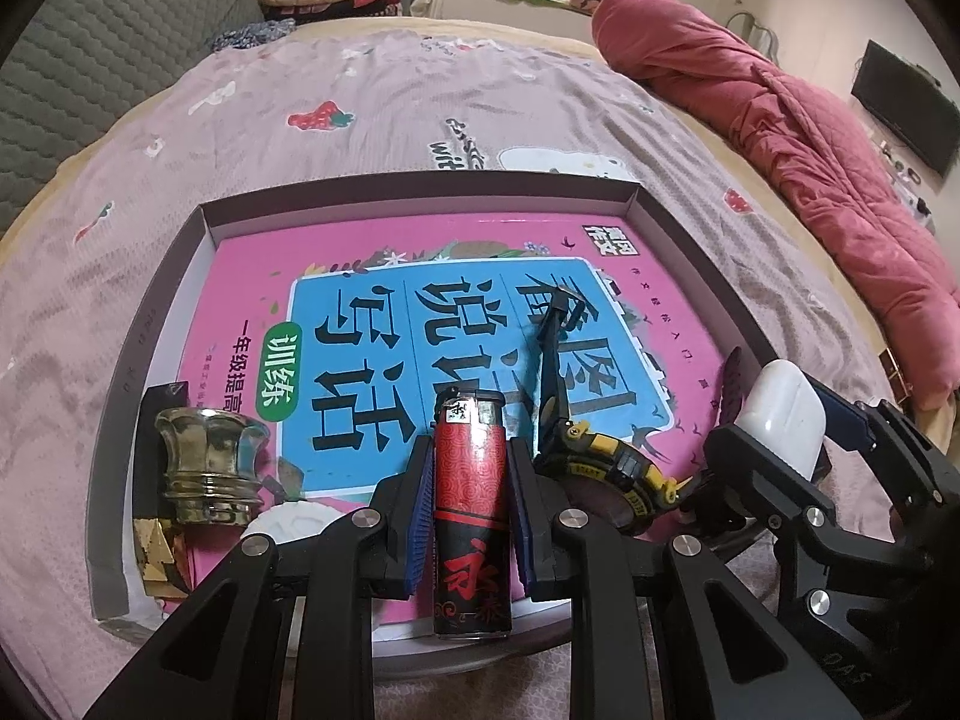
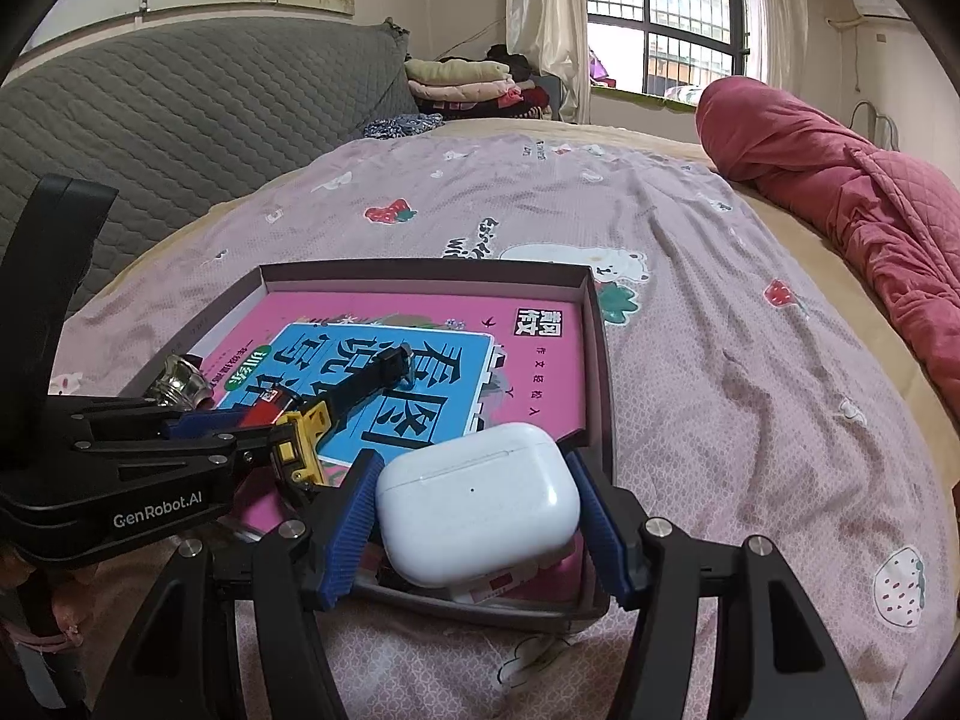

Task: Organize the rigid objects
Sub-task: 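Lower lighter onto book and open left gripper while right gripper releases earbud case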

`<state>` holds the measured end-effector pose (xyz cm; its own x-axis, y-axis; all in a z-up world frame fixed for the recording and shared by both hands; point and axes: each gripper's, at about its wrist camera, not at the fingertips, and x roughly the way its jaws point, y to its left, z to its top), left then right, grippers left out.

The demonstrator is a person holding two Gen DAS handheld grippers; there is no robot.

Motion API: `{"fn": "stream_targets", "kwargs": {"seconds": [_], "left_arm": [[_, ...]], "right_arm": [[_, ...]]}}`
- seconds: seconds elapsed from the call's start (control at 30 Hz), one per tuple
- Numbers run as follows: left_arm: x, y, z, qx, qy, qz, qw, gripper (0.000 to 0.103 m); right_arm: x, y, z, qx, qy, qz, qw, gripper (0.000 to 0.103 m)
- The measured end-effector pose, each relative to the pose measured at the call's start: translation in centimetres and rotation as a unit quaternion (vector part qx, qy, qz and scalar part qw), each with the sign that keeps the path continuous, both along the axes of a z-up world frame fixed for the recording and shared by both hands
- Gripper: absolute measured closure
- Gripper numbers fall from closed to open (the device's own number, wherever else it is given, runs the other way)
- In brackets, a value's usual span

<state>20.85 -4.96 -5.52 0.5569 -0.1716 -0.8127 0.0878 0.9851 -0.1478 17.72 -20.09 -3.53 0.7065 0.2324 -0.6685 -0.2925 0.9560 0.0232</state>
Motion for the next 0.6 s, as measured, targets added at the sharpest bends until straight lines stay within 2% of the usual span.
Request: {"fn": "stream_targets", "kwargs": {"seconds": [0.6], "left_arm": [[0.5,1.1,-0.1,-0.001,-0.004,0.026,0.9997,0.08]], "right_arm": [[0.2,-0.7,-0.1,0.01,0.005,-0.009,1.0,0.041]]}}
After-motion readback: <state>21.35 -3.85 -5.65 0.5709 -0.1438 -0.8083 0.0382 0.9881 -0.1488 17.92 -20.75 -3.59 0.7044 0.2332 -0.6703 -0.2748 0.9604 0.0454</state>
